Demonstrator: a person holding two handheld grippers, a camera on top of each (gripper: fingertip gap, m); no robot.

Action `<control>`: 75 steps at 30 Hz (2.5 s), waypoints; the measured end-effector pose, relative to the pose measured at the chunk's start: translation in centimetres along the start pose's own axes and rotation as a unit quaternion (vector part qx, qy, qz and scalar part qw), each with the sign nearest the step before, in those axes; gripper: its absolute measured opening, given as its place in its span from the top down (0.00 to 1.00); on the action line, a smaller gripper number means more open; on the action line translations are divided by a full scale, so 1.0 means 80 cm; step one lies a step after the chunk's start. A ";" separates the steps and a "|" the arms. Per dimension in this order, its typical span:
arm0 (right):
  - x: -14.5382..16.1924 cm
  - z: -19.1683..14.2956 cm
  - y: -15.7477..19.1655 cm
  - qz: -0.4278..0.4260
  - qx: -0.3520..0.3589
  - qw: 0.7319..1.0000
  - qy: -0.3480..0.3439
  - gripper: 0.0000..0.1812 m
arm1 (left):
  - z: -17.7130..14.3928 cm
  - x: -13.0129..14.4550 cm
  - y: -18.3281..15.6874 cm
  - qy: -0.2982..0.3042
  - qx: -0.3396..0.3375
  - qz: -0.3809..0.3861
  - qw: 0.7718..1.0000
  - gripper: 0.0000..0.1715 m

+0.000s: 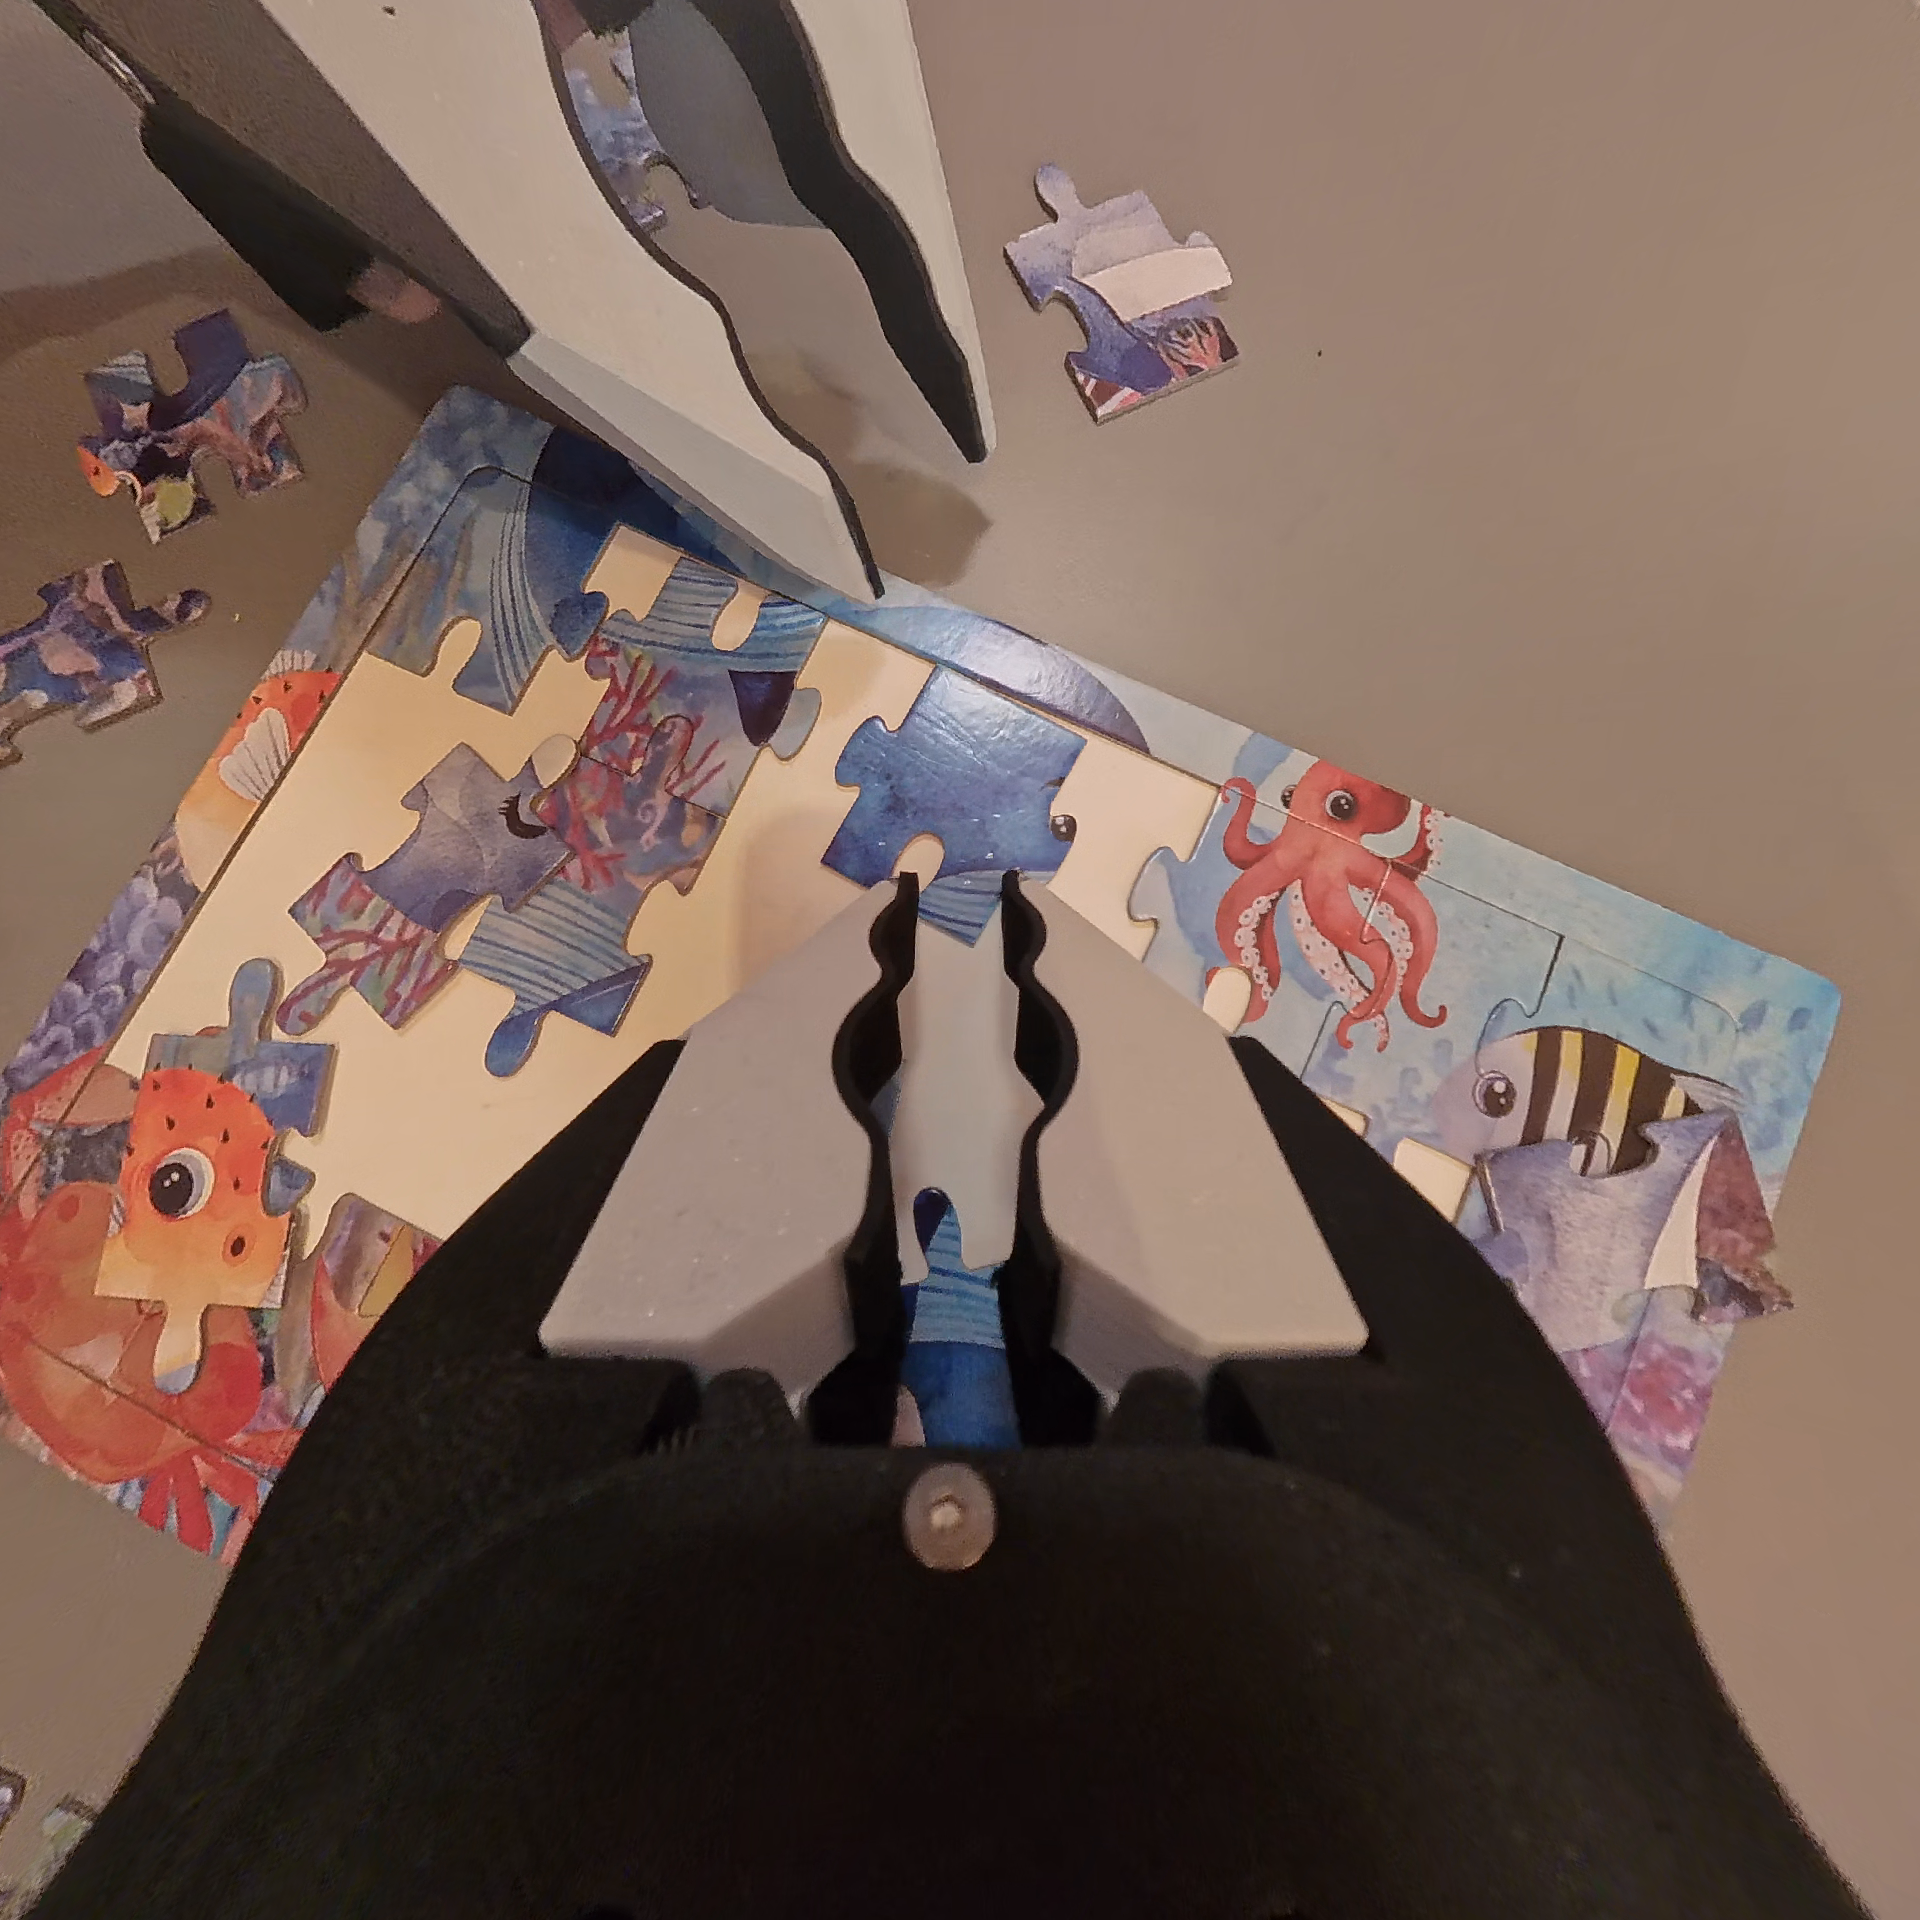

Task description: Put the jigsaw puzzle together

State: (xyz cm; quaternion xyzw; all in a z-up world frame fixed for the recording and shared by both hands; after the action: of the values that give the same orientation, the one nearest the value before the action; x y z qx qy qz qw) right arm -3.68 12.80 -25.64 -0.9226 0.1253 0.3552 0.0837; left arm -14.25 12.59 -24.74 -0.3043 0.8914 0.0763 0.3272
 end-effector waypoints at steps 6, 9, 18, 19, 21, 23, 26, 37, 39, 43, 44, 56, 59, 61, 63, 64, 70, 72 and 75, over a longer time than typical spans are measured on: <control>-0.001 -0.001 -0.001 0.000 0.005 1.000 0.000 0.90 | 0.002 0.003 0.000 0.009 -0.003 0.005 1.000 0.82; 0.000 -0.003 -0.001 0.001 0.003 1.000 0.004 0.88 | 0.001 0.003 0.000 0.008 -0.001 0.004 1.000 0.82; -0.003 0.003 -0.002 0.005 0.014 1.000 -0.003 0.92 | 0.010 0.004 -0.012 0.017 0.022 0.013 1.000 0.85; -0.003 0.003 -0.002 0.005 0.014 1.000 -0.003 0.92 | 0.010 0.004 -0.012 0.017 0.024 0.013 0.999 0.85; -0.003 0.003 -0.002 0.009 0.015 1.000 -0.003 0.92 | 0.011 0.004 -0.013 0.017 0.024 0.014 0.999 0.86; -0.003 0.003 -0.002 0.004 0.019 1.000 -0.004 0.93 | 0.011 0.003 -0.012 0.017 0.023 0.014 0.999 0.85; -0.008 -0.002 -0.003 0.005 0.023 1.000 -0.014 0.91 | 0.009 0.004 -0.010 0.018 0.017 0.016 1.000 0.85; -0.003 0.003 -0.002 0.016 0.013 1.000 -0.003 0.87 | 0.006 0.006 -0.009 0.019 0.017 0.013 1.000 0.85; -0.003 0.002 -0.001 0.024 0.004 1.000 -0.005 0.88 | 0.005 0.006 -0.008 0.018 0.015 0.013 1.000 0.85; -0.003 0.003 -0.003 0.031 0.003 1.000 -0.006 0.88 | 0.004 0.005 -0.009 0.015 0.019 0.011 1.000 0.86; -0.003 0.003 -0.002 0.029 0.002 1.000 -0.006 0.87 | 0.005 0.006 -0.010 0.018 0.021 0.013 1.000 0.85; -0.007 0.003 0.010 0.001 -0.014 1.000 -0.009 0.90 | 0.009 0.007 -0.018 0.022 0.039 0.015 0.999 0.85; -0.013 -0.010 0.003 0.013 -0.014 1.000 -0.024 0.84 | 0.007 0.008 -0.016 0.022 0.034 0.015 0.999 0.85; -0.014 -0.021 -0.005 0.023 -0.013 0.999 -0.033 0.83 | 0.006 0.007 -0.015 0.019 0.032 0.013 0.999 0.85; -0.013 -0.029 -0.012 0.035 -0.017 0.999 -0.037 0.81 | 0.005 0.007 -0.015 0.020 0.032 0.014 0.999 0.85; -0.012 -0.033 -0.016 0.042 -0.018 0.998 -0.040 0.81 | 0.004 0.008 -0.015 0.021 0.031 0.015 0.999 0.85; 0.000 -0.051 -0.029 0.048 -0.020 0.998 -0.030 0.83 | 0.004 0.006 -0.017 0.022 0.030 0.020 0.999 0.85; 0.005 -0.058 -0.038 0.050 -0.007 0.999 -0.020 0.84 | 0.004 0.006 -0.017 0.021 0.029 0.022 0.999 0.85; 0.018 -0.074 -0.047 0.052 -0.006 0.999 0.009 0.83 | 0.005 0.007 -0.017 0.024 0.030 0.024 0.999 0.85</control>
State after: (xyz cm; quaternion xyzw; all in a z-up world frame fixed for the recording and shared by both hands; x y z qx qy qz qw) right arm 2.19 14.72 -22.00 -0.9185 0.1715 0.3515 0.0586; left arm -13.53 11.34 -25.32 -0.2746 0.9078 0.0502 0.3130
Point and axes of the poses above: each gripper's, where its closed fingertips meet, z out along the fingers, x out of its underside, y = z × x across the jaws, the point moved 4 cm from there along -z, back along the fingers, and after that the axes turned 7 degrees about x, right-handed, at the moved point
